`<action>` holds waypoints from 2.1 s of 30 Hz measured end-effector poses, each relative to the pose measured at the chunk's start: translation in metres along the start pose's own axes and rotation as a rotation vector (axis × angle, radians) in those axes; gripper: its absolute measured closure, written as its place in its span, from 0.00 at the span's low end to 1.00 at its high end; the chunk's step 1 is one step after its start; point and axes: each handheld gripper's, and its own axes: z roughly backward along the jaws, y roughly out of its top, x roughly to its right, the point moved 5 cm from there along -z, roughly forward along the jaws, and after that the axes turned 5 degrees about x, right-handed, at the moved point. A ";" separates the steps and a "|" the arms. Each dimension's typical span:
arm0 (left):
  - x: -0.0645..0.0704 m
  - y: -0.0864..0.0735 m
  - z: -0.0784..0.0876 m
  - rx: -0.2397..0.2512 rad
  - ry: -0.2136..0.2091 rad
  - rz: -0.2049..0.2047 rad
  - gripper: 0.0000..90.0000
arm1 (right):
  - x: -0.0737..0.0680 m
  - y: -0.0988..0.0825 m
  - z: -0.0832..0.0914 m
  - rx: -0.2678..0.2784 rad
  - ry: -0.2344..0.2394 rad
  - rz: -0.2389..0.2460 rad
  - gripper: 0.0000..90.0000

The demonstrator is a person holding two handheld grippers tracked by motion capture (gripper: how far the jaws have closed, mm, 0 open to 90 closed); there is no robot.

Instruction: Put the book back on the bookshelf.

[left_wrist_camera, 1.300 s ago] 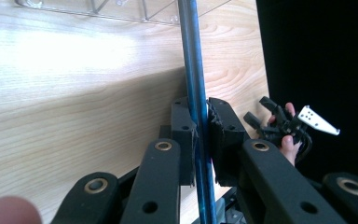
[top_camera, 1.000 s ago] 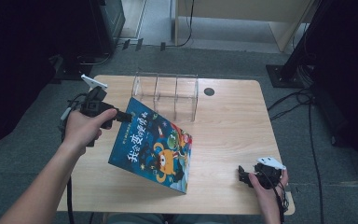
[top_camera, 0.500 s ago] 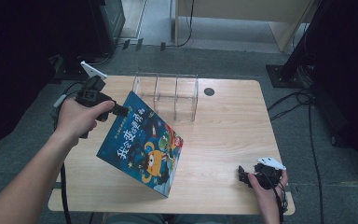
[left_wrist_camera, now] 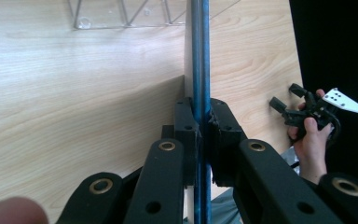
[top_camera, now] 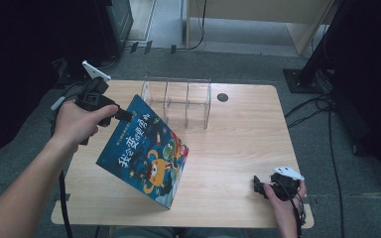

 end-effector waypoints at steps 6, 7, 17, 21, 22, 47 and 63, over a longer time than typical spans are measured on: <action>0.001 0.001 0.008 0.008 0.036 -0.016 0.94 | 0.000 0.000 0.000 0.000 0.000 -0.001 0.00; 0.001 0.001 0.008 0.008 0.036 -0.016 0.94 | 0.000 0.000 0.000 0.000 0.000 0.000 0.00; 0.004 0.004 0.020 0.023 0.102 -0.041 0.94 | 0.000 0.000 0.000 0.000 0.000 0.000 0.00; 0.007 0.004 0.024 0.020 0.134 -0.053 0.94 | 0.000 0.000 0.000 0.000 0.000 0.000 0.00; 0.008 0.004 0.025 0.019 0.143 -0.060 0.94 | 0.000 0.000 0.000 0.000 0.000 -0.002 0.00; 0.037 0.019 0.033 -0.036 0.329 -0.166 0.95 | 0.000 0.000 0.000 0.000 0.000 0.000 0.00; 0.049 0.039 0.038 -0.025 0.372 -0.171 0.95 | 0.000 0.000 0.000 0.000 0.001 0.001 0.00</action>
